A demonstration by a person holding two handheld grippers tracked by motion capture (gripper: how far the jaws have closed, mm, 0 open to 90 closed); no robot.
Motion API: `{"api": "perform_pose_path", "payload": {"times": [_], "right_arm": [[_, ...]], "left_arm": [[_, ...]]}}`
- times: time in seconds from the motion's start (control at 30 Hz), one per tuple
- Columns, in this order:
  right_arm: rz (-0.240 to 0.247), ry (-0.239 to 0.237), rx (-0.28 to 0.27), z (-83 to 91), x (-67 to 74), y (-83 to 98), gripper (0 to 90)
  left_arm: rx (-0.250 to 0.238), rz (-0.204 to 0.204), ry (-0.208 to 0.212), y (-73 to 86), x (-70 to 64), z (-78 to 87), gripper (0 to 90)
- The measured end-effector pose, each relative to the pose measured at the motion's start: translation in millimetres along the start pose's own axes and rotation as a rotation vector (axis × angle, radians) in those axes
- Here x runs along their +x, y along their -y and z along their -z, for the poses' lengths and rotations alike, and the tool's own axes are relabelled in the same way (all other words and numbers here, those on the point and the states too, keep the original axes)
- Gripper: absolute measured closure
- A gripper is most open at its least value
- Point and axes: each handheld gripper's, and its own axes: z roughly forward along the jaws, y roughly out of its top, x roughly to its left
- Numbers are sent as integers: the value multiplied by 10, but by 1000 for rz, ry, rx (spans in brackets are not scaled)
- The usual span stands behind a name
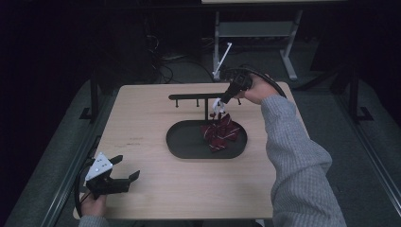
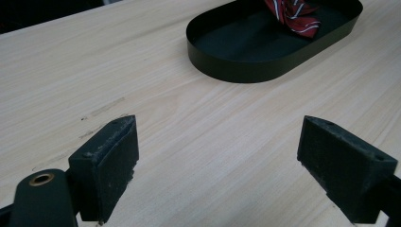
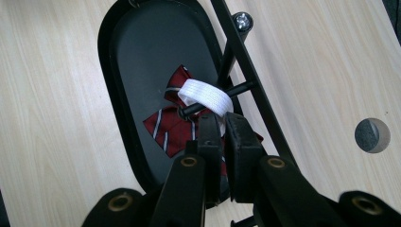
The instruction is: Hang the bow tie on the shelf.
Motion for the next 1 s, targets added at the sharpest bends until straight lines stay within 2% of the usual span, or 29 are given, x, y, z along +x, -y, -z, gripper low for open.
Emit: {"api": "perform_pose_path", "payload": {"times": [0.37,0.57,1.0], "right_arm": [[-7,0,-9,11,11,29,802],[-8,-17,-23,9,19,89,780],[-8,-25,-26,48,74,189,730]], "left_arm": [[3,-4,0,-2,-3,-1,131],[2,-1,0,-1,-2,1,131],[-10,18,-2,3,-17,2,131]]}}
